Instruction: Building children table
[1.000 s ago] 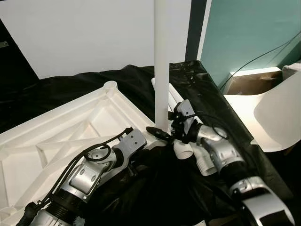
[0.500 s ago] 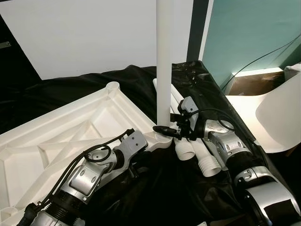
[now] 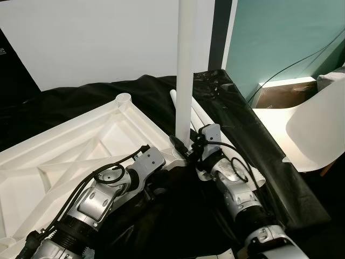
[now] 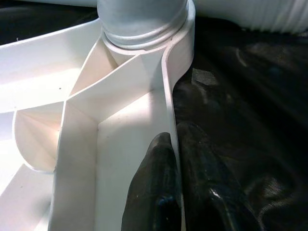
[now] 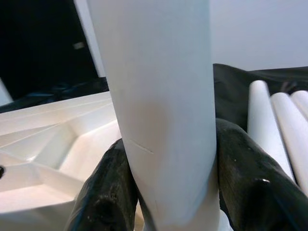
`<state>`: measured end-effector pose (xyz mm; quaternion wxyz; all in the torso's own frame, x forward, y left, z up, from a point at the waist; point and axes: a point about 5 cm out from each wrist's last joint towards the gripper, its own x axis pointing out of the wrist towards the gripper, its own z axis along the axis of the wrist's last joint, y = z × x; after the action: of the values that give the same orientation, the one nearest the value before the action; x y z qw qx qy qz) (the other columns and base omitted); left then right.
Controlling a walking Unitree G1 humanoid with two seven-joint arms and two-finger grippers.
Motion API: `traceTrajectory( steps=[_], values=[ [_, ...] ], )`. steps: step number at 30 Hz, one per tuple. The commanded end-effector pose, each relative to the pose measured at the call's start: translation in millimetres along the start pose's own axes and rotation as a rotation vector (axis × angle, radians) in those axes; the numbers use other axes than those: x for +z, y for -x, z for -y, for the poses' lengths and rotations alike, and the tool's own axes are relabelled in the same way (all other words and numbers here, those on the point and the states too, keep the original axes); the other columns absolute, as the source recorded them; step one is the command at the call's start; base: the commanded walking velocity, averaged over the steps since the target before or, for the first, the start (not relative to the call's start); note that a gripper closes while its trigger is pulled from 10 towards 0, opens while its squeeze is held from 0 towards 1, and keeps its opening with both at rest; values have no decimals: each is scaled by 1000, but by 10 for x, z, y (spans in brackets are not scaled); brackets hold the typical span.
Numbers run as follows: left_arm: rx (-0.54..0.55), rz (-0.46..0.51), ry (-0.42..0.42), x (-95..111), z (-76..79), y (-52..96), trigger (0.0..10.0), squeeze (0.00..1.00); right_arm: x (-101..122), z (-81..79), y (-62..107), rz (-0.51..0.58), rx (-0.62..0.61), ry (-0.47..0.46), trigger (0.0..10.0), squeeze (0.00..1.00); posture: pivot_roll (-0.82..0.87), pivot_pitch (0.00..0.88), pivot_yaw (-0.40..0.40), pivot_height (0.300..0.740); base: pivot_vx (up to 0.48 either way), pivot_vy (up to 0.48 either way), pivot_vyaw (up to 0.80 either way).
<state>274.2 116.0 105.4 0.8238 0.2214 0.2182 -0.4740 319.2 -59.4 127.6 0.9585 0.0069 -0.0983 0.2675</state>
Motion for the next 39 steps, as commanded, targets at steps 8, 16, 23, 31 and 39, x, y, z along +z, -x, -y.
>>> traceTrajectory(
  steps=[8,16,23,31,39],
  values=[
    [-139,-129,66,-332,284,-119,7647,0,314,-41,-58,201,-48,47,0,0,83,0,21,740,0,0,0],
    [-134,-127,75,-336,296,-114,8039,0,246,-87,-79,144,2,51,10000,0,88,0,17,740,0,0,0],
    [-136,-126,77,-341,309,-119,10000,0,142,-162,-59,22,327,36,10000,0,76,0,17,740,0,0,0],
    [-143,-122,66,-303,302,-162,10000,0,93,66,-22,-130,637,122,10000,0,65,0,20,740,0,0,0],
    [-142,-124,66,-313,302,-148,10000,0,127,237,-56,-203,707,150,3451,0,71,0,20,740,0,0,0]
  ],
)
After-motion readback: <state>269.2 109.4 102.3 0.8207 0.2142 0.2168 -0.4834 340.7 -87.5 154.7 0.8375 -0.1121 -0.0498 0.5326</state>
